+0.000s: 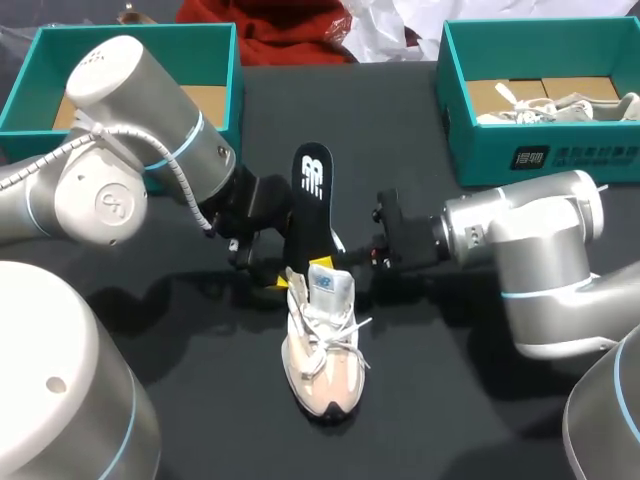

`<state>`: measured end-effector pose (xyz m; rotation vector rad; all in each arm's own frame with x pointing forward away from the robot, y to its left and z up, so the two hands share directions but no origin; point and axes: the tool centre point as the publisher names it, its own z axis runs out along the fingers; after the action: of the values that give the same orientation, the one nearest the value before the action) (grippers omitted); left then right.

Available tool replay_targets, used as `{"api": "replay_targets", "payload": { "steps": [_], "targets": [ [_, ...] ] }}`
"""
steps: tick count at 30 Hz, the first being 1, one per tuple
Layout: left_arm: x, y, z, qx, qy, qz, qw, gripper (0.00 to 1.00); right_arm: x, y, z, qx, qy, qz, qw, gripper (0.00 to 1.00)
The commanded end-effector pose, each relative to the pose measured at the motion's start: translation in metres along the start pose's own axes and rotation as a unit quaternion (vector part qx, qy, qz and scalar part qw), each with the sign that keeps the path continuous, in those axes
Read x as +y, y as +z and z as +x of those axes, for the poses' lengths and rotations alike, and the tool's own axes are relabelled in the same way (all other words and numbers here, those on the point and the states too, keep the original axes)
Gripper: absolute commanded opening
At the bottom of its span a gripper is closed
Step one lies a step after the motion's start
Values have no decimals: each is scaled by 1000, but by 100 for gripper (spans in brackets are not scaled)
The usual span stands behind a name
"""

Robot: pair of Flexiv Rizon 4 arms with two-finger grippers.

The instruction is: Take the shoe out of the shoebox, open the shoe tongue, remove and reinsert the insole, then place the shoe into the shoebox

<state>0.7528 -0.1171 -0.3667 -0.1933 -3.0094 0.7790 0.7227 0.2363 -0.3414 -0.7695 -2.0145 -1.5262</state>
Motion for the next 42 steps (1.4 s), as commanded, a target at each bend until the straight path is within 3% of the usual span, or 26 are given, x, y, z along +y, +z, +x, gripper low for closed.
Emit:
{"api": "replay_targets", "payload": {
  "steps": [1,4,15,21,36,39,42],
  "targets": [
    [-1,1,0,-1,0,0,1000,100,-4,2,-8,11,-4,-5,1000,10],
    [-1,1,0,-1,0,0,1000,100,-2,1,-7,17,-10,-11,1000,15],
    [-1,1,0,-1,0,0,1000,100,8,-3,1,24,-32,-13,999,19],
    [-1,1,0,-1,0,0,1000,100,14,-3,5,29,-44,-11,999,31],
    [-1,1,0,-1,0,0,1000,100,37,-7,7,46,-78,-28,996,37],
    [-1,1,0,-1,0,0,1000,100,42,-7,5,49,-81,-31,995,33],
    [-1,1,0,-1,0,0,1000,100,45,-6,3,57,-82,-37,994,9]
  ]
}}
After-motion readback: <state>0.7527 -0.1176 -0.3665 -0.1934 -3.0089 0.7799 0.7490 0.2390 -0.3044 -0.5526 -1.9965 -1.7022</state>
